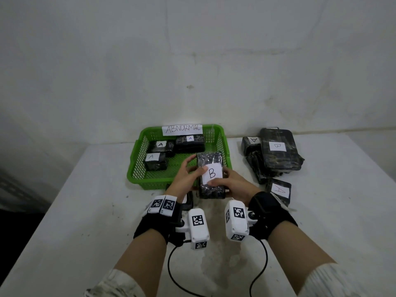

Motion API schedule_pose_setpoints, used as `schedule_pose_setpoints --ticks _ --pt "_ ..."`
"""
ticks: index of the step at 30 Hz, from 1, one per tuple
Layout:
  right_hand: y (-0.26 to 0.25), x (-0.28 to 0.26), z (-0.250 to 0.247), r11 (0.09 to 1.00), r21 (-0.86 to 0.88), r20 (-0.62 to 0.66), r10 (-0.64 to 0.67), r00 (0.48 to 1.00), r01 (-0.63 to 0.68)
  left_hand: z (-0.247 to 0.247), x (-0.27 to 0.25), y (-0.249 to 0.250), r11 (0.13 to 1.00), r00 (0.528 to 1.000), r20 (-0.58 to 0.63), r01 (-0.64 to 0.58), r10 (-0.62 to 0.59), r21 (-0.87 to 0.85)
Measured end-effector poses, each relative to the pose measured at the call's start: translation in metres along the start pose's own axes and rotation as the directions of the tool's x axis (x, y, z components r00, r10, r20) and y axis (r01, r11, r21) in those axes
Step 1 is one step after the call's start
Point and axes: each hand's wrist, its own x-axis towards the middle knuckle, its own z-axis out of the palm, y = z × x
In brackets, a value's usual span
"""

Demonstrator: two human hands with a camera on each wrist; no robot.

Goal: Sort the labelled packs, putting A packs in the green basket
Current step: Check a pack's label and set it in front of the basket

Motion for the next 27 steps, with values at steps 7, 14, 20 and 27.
schedule_pose_setpoints --ticks 7,14,20,27 --pt "0.002 0.002 0.000 0.969 -0.214 -0.139 -0.158 0.978 0.126 0.005 0.000 0.005 0.997 0.997 -0.031 -0.076 0.076 0.028" --pt "-0.023 -0.017 0.002 0.973 -0.140 0.014 -0.186 0.982 0.186 -0.001 -0.001 0.018 0.988 0.998 -0.013 -0.055 0.053 -0.147" --pt "-0.025 -0.009 -0.002 0.990 0.034 -0.043 -0.136 0.990 0.138 0.001 -0.002 0.024 0.960 0.993 0.099 -0.036 0.066 -0.277" --pt "-0.023 -0.004 0.004 0.963 0.256 0.108 -0.116 0.987 0.086 -0.002 -0.007 0.020 0.989 0.984 0.155 -0.063 0.084 -0.136"
